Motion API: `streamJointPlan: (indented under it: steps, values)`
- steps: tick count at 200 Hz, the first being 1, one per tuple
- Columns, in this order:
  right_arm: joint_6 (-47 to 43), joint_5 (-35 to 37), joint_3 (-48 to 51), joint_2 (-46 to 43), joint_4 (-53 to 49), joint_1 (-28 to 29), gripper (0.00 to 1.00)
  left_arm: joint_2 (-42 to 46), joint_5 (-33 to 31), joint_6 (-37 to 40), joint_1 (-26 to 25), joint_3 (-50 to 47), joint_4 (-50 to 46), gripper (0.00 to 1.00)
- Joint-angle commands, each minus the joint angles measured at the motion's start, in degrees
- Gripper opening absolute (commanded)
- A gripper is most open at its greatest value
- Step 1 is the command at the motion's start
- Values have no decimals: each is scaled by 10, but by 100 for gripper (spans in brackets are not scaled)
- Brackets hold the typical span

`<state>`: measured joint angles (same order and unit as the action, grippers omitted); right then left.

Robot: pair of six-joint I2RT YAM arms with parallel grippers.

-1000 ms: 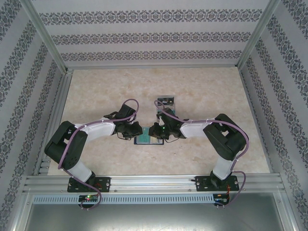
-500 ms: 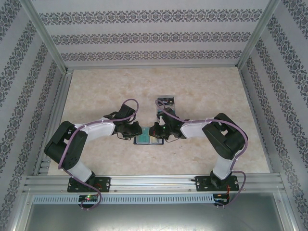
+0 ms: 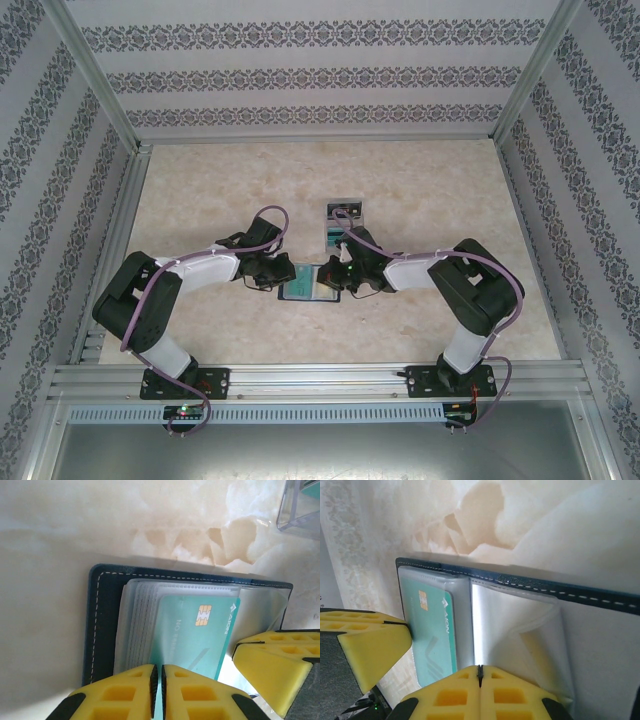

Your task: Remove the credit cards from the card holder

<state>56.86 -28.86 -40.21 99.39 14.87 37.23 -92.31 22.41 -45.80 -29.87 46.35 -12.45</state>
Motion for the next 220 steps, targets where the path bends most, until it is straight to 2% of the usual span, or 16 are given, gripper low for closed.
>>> streamJointPlan:
  steps: [1, 13, 26, 42, 181, 220]
  values:
    - [-11, 1, -1, -5, -12, 0, 0, -9, -14, 3, 5, -15, -36, 11]
    - [-16, 0, -9, -3, -15, 6, 0, -9, -12, 2, 5, -15, -35, 11]
    - [-18, 1, -19, -1, -14, 15, 11, -9, -12, -1, 5, -17, -34, 11]
    - [-14, 1, -27, 6, -10, 19, 13, -9, -10, -3, 5, -19, -31, 11]
    - [-10, -14, -49, 46, -2, 29, 16, -10, -4, -4, 5, -21, -28, 11]
    - [-6, -18, -44, 43, 16, 28, 7, -13, -1, -5, 5, -21, -24, 11]
